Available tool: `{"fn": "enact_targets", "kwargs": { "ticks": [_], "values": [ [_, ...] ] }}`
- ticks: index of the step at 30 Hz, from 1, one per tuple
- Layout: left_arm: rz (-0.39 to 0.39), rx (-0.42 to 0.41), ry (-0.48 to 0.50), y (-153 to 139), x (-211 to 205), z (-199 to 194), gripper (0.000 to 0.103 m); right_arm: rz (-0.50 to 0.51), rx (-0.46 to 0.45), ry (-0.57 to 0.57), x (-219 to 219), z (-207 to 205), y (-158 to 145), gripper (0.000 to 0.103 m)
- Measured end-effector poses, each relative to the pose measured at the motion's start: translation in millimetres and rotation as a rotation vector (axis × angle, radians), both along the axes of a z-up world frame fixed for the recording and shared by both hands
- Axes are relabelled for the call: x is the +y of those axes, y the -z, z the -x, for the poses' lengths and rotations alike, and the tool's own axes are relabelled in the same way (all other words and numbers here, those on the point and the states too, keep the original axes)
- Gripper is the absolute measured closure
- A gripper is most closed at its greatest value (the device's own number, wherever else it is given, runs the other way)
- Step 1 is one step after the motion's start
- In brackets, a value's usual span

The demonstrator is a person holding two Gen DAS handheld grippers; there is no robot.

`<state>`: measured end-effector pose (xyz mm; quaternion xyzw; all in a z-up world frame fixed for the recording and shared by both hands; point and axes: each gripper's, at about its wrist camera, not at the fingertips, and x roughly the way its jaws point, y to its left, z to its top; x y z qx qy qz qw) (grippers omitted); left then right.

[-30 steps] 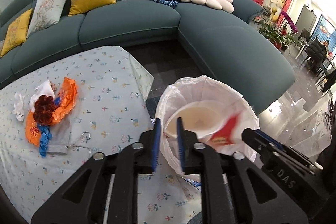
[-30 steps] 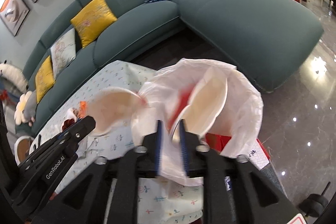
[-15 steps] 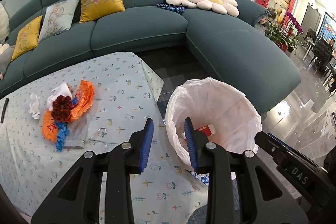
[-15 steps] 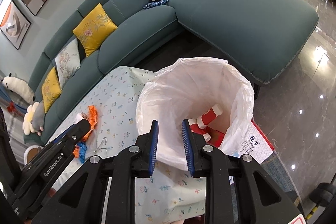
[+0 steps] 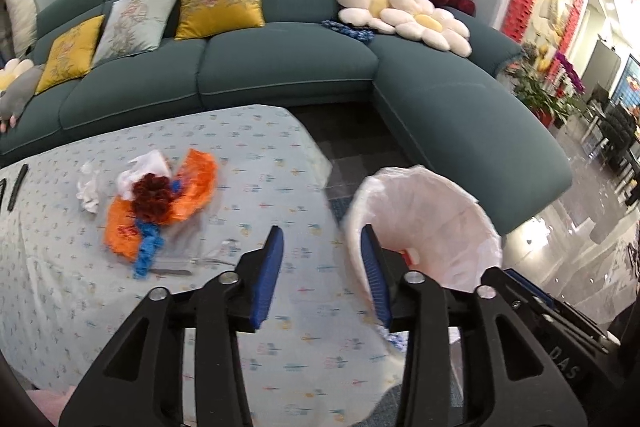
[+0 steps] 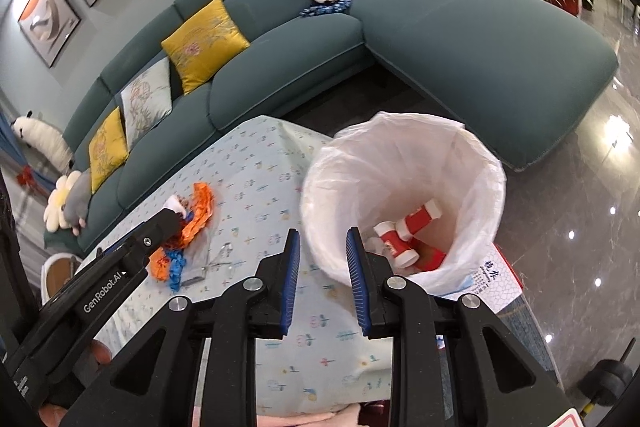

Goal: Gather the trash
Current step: 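Move both open grippers back over the orange bag pile on the table, then grasp the orange bag with blue ribbon with left gripper while right grasps grey cloth bag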

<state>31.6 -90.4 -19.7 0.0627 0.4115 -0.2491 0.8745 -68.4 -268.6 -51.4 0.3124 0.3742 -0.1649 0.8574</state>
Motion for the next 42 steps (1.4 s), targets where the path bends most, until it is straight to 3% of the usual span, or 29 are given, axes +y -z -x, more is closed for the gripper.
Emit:
{"fn": "enact_targets", "kwargs": {
  "ticks": [3, 17, 22, 31, 34, 42],
  "values": [
    [-0.007, 0.004, -0.032, 3.8, 21.3, -13.4, 0.06, -0.004, -0.001, -0.02, 15.9, -14.5, 0.7, 0.072],
    [-0.056, 0.074, -0.261, 49.1, 139.0, -95.5, 0.051, 0.003, 0.058, -0.215, 110.3, -100.8, 25.4, 0.071],
    [-0.088, 0.109, -0.295, 77.4, 160.3, -121.7, 0.042, -0.005, 0.083, -0.26, 135.7, -132.2, 45.1, 0.071],
    [-0.113, 0.219, -0.393, 128.2, 194.4, -171.9, 0.041, -0.013, 0.154, -0.345, 183.5, -187.3, 93.4, 0.071],
    [-0.081, 0.249, -0.424, 136.3, 202.6, -186.1, 0.041, -0.021, 0.167, -0.356, 192.0, -201.3, 106.4, 0.071],
    [-0.081, 0.332, -0.404, 161.8, 204.0, -201.3, 0.042, -0.027, 0.198, -0.354, 198.1, -219.4, 132.5, 0.071]
  ]
}}
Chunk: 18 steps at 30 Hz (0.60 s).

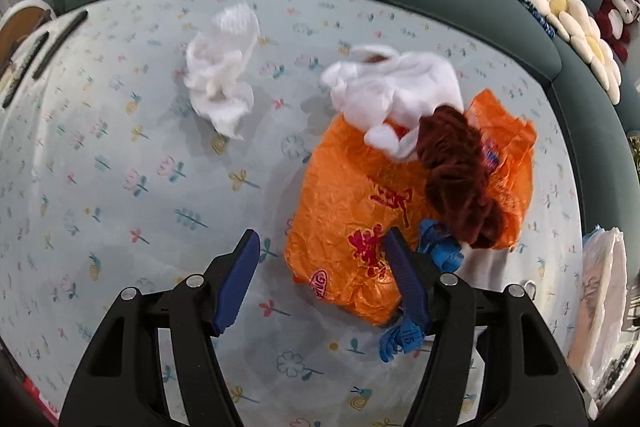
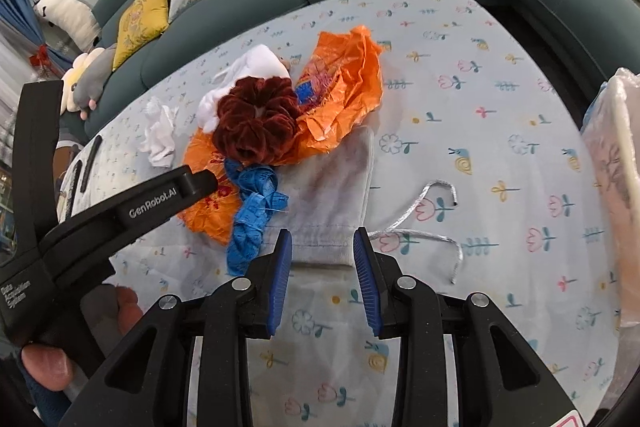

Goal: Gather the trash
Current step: 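Grasp the orange bag with blue ribbon with left gripper while right grasps grey cloth bag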

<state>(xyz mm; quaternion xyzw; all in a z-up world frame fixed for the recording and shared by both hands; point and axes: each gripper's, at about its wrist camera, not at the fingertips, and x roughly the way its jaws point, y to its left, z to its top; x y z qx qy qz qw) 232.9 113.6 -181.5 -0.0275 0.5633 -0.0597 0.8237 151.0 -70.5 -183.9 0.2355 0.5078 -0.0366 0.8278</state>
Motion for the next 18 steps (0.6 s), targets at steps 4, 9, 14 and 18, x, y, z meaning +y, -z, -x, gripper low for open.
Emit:
{"fn": "enact_targets", "kwargs": {
  "ticks": [4, 9, 14, 18],
  "values": [
    [0.03, 0.027, -0.015, 3.8, 2.1, -0.2, 0.043, -0.009, 0.015, 0.004, 1.8, -3.9, 10.4, 0.07],
    [0.089, 0.018, 0.017, -11.5, 0.0, 16.1, 0.043, -0.015, 0.021, 0.0, -1.2, -1.9, 13.3, 0.101],
    [0.051, -0.001, 0.104, -14.2, -20.4, 34.6, 0.043, -0.028, 0.001, 0.036, -12.1, 13.6, 4.6, 0.102],
    [-0.007, 0.017, 0.114, 0.7, -30.3, 30.5, 0.05, -0.056, 0.006, 0.033, -15.9, 15.6, 4.1, 0.098]
  ]
}}
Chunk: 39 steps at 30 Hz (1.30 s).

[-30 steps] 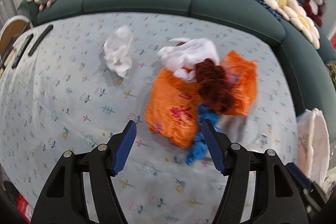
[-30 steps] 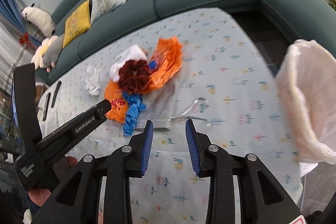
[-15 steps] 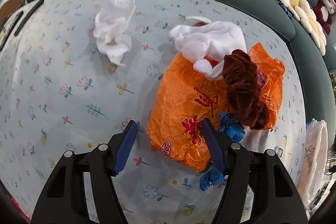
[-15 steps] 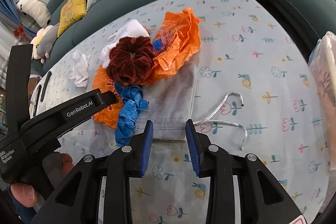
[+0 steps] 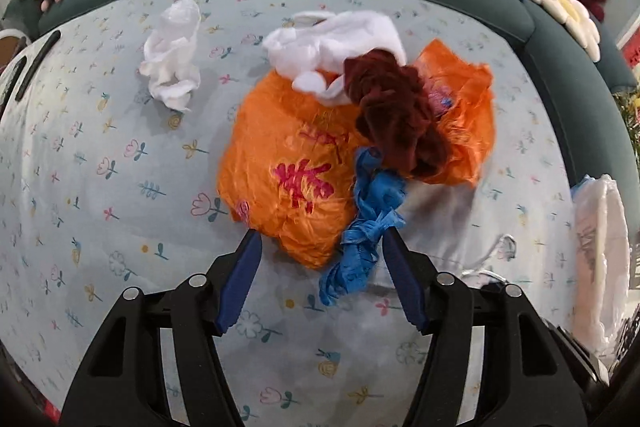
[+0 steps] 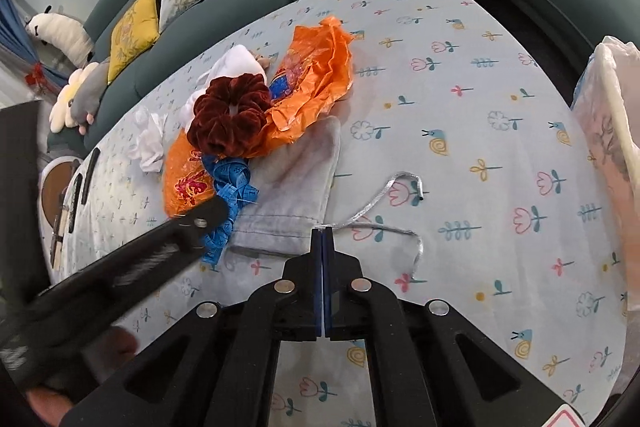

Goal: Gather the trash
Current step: 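Grasp the orange bag with blue ribbon with left gripper while right grasps grey cloth bag, then carry the orange bag and grey cloth bag with both grippers over the bin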

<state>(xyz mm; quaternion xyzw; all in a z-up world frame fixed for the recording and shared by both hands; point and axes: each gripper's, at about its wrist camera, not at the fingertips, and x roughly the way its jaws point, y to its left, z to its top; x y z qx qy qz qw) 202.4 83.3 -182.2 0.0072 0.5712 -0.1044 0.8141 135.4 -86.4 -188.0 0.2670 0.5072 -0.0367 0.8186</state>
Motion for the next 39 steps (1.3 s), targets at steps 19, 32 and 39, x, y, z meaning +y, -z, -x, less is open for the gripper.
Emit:
{"fn": "enact_targets", "kwargs": {
  "ticks": [19, 32, 39],
  "values": [
    [0.102, 0.008, 0.029, -14.9, 6.0, 12.9, 0.08, -0.011, 0.01, -0.036, 17.7, -12.6, 12.5, 0.095],
    [0.144, -0.085, 0.084, -57.8, -0.6, 64.9, 0.08, 0.004, -0.094, 0.016, -8.9, 35.4, -52.0, 0.096],
    [0.173, -0.11, 0.113, -85.1, -11.7, 89.8, 0.08, 0.022, -0.169, 0.062, -33.3, 66.1, -92.5, 0.096]
  ]
}}
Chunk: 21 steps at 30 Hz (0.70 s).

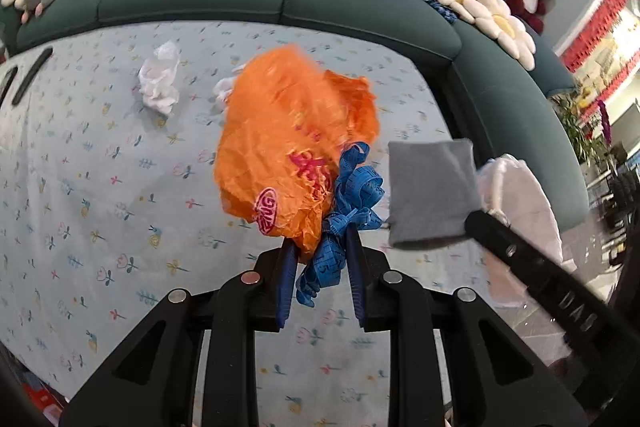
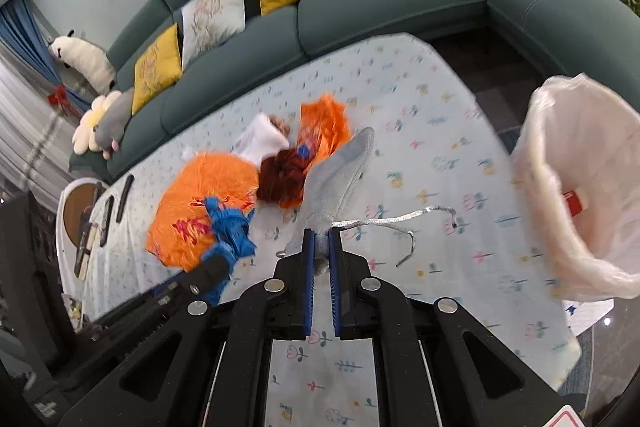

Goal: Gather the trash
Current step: 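Carry the orange bag and grey cloth bag with both grippers over the bin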

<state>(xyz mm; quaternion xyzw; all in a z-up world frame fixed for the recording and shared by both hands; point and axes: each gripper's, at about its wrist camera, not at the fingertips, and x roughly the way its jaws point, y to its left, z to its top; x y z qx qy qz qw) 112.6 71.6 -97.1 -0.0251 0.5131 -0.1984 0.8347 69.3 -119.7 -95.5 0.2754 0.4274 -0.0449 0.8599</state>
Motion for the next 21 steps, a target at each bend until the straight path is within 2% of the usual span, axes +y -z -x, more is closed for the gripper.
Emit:
{"fn": "enact_targets", "kwargs": {
  "ticks": [6, 10, 12, 14, 15, 16, 17, 18, 21],
  "values": [
    [0.042, -0.035, 0.045, -24.5, -23.5, 18.2, 0.08, 0.011, -0.044, 0.056, -29.2, 23.9, -25.5, 0.096],
    [0.072, -0.013, 0.083, -24.3, -38.1, 22.5, 0.079, 0.015, -0.057, 0.083, -46.5, 37.8, -32.4, 0.096],
    [0.077, 0.021, 0.095, -15.2, -44.4, 22.9, 0.07, 0.014, -0.055, 0.097, -53.0, 45.7, -33.1, 0.096],
    [0.059, 0.031, 0.09, -6.8, -46.0, 24.1, 0.07, 0.011, -0.048, 0.107, -59.4, 53.2, -30.4, 0.096],
    [0.053, 0.034, 0.085, -3.6, -45.5, 25.0, 0.065, 0.011, -0.044, 0.11, -61.2, 55.7, -29.1, 0.096],
    [0.05, 0.043, 0.079, -0.3, -44.1, 25.1, 0.059, 0.01, -0.041, 0.111, -62.8, 58.1, -28.0, 0.096],
    [0.051, 0.059, 0.069, 3.3, -42.4, 24.1, 0.046, 0.008, -0.037, 0.113, -65.6, 61.2, -25.6, 0.096],
    [0.052, 0.08, 0.051, 9.1, -38.8, 21.0, 0.041, 0.006, -0.033, 0.115, -68.0, 63.5, -23.2, 0.096],
    [0.028, 0.127, 0.007, 26.7, -32.9, 10.8, 0.041, -0.004, -0.018, 0.119, -70.3, 67.1, -13.8, 0.096]
  ]
}}
